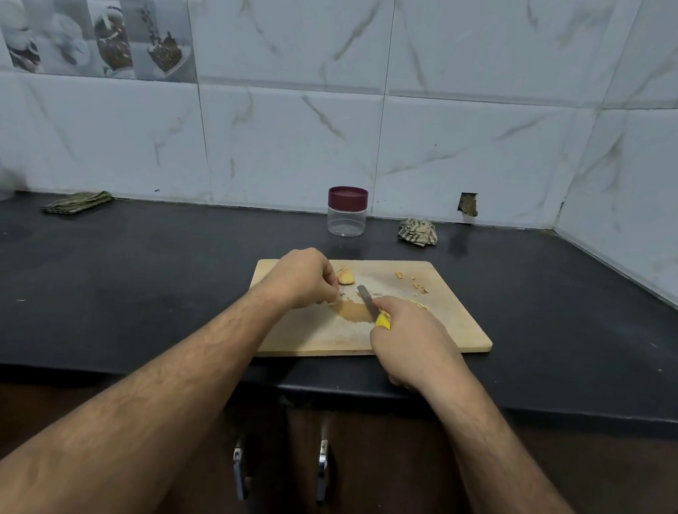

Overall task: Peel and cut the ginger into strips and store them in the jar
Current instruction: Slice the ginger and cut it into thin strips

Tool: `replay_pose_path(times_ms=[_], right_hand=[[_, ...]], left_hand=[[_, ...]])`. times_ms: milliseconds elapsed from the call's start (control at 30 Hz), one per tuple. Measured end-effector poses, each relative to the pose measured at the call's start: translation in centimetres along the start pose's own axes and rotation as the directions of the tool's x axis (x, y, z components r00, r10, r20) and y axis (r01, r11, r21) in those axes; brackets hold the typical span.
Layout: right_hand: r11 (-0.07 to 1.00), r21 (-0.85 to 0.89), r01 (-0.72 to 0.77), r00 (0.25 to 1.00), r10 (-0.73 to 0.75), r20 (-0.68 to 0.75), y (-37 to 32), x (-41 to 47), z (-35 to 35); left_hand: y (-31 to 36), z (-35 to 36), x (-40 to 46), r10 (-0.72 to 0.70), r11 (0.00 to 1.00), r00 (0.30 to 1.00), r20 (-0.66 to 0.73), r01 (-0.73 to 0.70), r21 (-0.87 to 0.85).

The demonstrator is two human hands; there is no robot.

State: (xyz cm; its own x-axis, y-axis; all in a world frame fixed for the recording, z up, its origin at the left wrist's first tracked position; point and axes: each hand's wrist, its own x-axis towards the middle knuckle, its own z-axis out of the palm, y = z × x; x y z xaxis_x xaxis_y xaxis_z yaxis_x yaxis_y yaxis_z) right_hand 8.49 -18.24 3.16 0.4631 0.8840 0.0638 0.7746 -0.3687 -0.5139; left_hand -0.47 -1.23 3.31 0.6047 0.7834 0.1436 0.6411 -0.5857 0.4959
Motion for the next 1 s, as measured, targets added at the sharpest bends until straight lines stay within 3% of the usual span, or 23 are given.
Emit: replay_pose_path(times_ms=[133, 200, 367, 500, 667, 1000], right_hand=[[1.000, 0.003, 0.007, 1.000, -0.007, 0.014, -0.3, -0.7, 0.0], [1.000, 0.000, 0.004, 1.000, -0.004, 0.011, -0.3, -1.0, -0.1], [0.999, -0.037, -0.010, 0.998, 0.012, 0.056, -0.6, -1.6, 0.0], [0.999, -0.050, -0.015, 0.998, 0.018, 0.057, -0.6, -1.7, 0.3], [0.997, -0.074, 0.000, 0.999, 0.003, 0.039, -0.9, -1.6, 0.7], [0.990, -0.137, 0.030, 0.999, -0.023, 0.046, -0.9, -1.3, 0.6]], left_hand=[[0.7, -0.2, -0.5, -0.110, 0.953, 0.990, 0.083, 0.128, -0.273], [0.7, 0.0, -0.8, -0.163, 0.927, 0.976, 0.146, 0.202, -0.316], [0.2, 0.9, -1.1, -0.224, 0.922, 0.963, 0.148, 0.258, -0.288], [-0.2, 0.9, -1.3, -0.189, 0.973, 0.981, 0.046, 0.193, -0.129], [-0.4, 1.2, -1.6, -0.074, 0.985, 0.996, 0.050, 0.081, -0.155], [-0.4, 1.9, -1.5, -0.089, 0.992, 0.996, 0.015, 0.090, -0.089]])
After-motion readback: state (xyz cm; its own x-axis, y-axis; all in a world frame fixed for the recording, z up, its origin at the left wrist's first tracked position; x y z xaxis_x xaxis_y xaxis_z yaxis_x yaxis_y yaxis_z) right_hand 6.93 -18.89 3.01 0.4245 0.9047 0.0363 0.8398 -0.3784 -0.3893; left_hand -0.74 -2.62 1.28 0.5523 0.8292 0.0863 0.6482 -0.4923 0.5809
